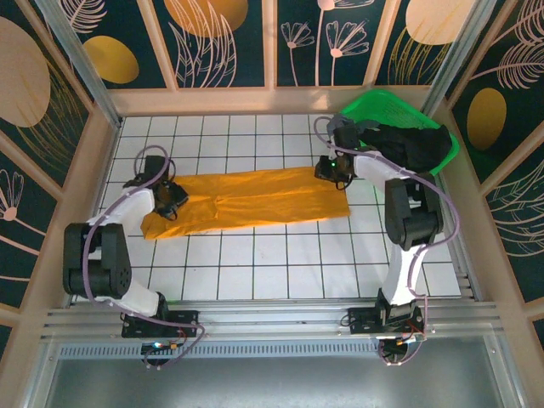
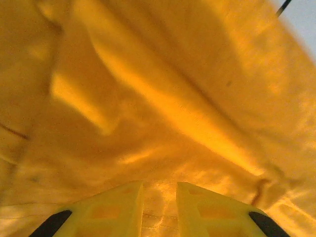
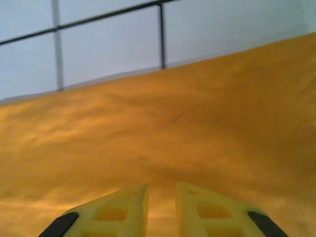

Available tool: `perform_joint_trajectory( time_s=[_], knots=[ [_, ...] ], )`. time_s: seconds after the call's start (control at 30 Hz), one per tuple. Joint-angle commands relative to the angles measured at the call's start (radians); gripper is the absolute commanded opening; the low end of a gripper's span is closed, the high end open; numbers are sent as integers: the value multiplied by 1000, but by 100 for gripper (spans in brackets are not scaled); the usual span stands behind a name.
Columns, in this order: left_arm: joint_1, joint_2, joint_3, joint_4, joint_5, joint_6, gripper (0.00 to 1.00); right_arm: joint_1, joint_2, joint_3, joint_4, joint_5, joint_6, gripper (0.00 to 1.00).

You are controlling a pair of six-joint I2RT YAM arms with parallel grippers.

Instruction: Fold and stack the t-shirts

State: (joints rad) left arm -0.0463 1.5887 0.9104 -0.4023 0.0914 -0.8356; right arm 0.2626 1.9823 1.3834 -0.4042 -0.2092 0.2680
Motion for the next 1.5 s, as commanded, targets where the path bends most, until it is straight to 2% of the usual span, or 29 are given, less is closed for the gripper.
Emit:
perform_joint_trajectory(
  time_s=[0.0, 0.17, 0.3, 0.43, 0.53, 0.67, 0.8, 0.9, 1.03, 1.17, 1.23, 1.33, 1.47],
  knots=[
    [5, 89, 0, 77, 37, -107, 25, -18, 51, 42, -88, 88, -43, 21],
    [5, 274, 169, 25, -11, -31, 24, -19, 65, 3, -156, 164, 11, 19],
    [-1, 438, 355, 1, 12, 19, 24, -17, -56, -174, -146, 213, 110, 20],
    [-46, 616, 597, -15, 57, 51, 25, 11, -201, -380, -143, 192, 225, 21],
    [-97, 750, 801, -35, 90, 50, 26, 79, -326, -528, -144, 138, 345, 21],
    [-168, 956, 1150, -96, 126, 47, 27, 234, -446, -670, -121, 45, 521, 23],
    [-206, 1129, 1424, -101, 190, 9, 28, 378, -456, -722, -36, -56, 656, 24],
    [-217, 1193, 1519, -21, 255, -23, 29, 453, -437, -694, 26, -105, 726, 26],
    [-221, 1175, 1551, 49, 270, -5, 37, 505, -429, -605, 25, -111, 757, 34],
    [-237, 1016, 1509, 19, 185, 67, 54, 506, -497, -521, -94, -37, 724, 42],
    [-251, 905, 1444, -18, 121, 84, 59, 493, -546, -505, -166, 18, 687, 45],
    [-273, 671, 1138, 43, 90, 51, 61, 454, -616, -525, -258, 85, 615, 46],
    [-330, 432, 763, 30, 159, 16, 58, 396, -671, -590, -352, 166, 510, 47]
  ],
)
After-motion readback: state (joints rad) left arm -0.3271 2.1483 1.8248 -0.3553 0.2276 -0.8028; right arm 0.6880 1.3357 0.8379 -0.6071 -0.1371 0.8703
